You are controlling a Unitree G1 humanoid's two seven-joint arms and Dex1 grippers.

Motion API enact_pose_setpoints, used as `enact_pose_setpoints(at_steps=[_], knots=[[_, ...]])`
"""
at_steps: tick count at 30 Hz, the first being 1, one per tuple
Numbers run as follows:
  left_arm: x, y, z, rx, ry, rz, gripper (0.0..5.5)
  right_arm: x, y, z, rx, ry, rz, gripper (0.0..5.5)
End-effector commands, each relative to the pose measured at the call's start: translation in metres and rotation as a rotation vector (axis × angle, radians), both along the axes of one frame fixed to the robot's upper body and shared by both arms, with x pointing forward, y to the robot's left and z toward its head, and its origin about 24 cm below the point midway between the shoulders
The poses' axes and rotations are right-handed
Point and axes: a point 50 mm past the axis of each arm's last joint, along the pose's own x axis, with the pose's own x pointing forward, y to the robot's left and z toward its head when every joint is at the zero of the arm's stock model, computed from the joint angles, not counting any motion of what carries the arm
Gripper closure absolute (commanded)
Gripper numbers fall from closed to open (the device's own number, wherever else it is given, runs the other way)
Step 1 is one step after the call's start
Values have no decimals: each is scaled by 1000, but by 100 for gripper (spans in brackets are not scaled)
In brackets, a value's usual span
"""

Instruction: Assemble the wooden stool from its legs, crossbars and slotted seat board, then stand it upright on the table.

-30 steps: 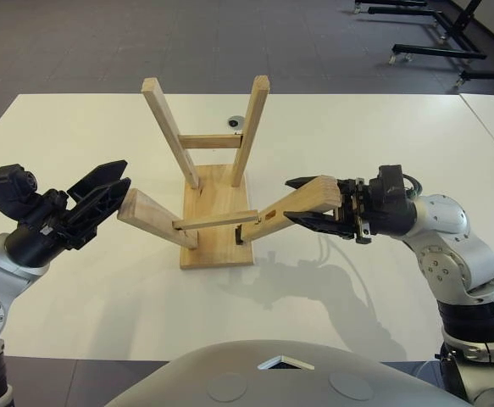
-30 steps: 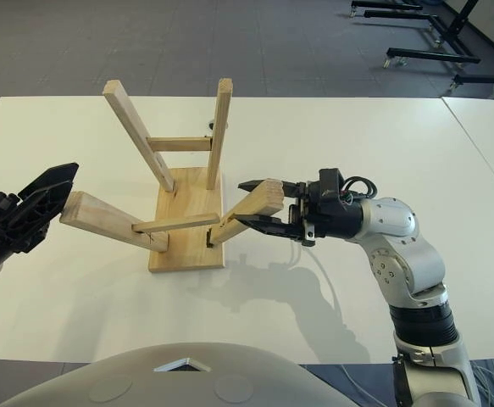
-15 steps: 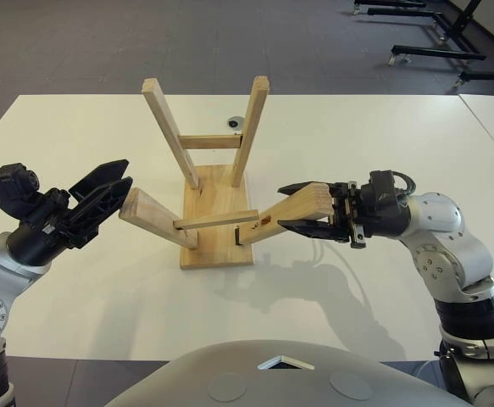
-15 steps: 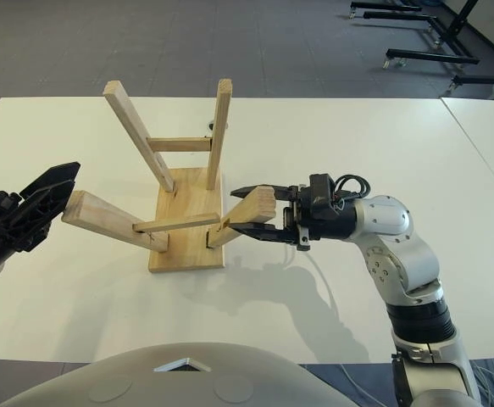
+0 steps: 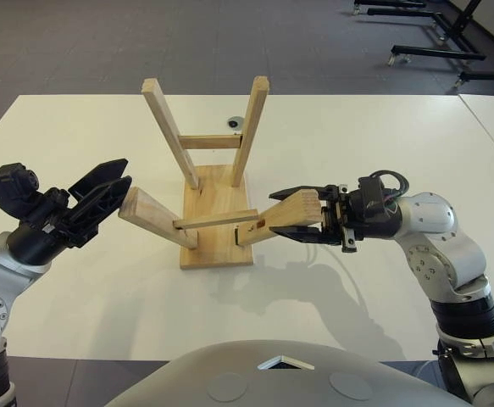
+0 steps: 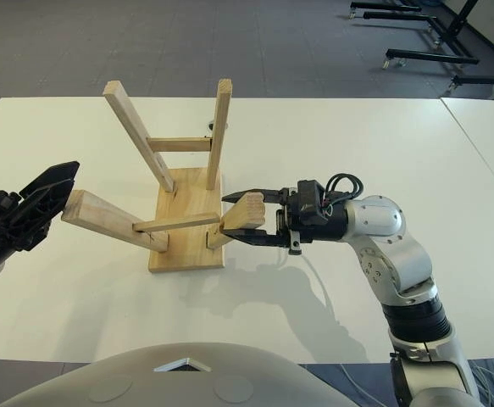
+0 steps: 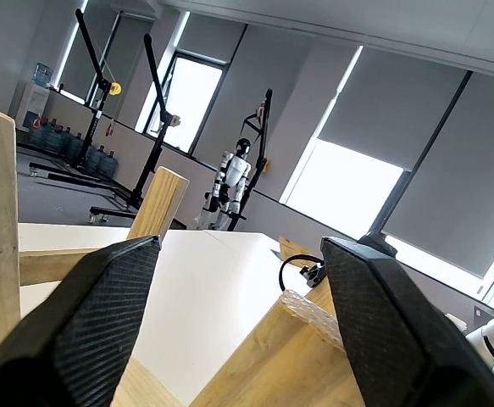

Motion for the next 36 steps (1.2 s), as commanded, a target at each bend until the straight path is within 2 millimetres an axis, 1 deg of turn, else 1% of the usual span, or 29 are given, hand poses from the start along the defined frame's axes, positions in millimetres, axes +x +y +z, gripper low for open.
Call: enact_pose_setpoints(at_steps=[1,5,8,19,36], knots=[[1,0,-11,57,75,10,205,-1,2,-16,-36,82,-12,346],[2,0,-12,59,75,4,205,2,5,-21,-25,104,-36,346],[2,0,-12,61,75,-2,205,3,8,-19,6,122,-42,346],[3,-1,-13,62,80,-6,205,8,8,-21,25,154,-67,346],[8,-3,-11,76,76,-25,205,17,20,-24,71,190,-89,346]])
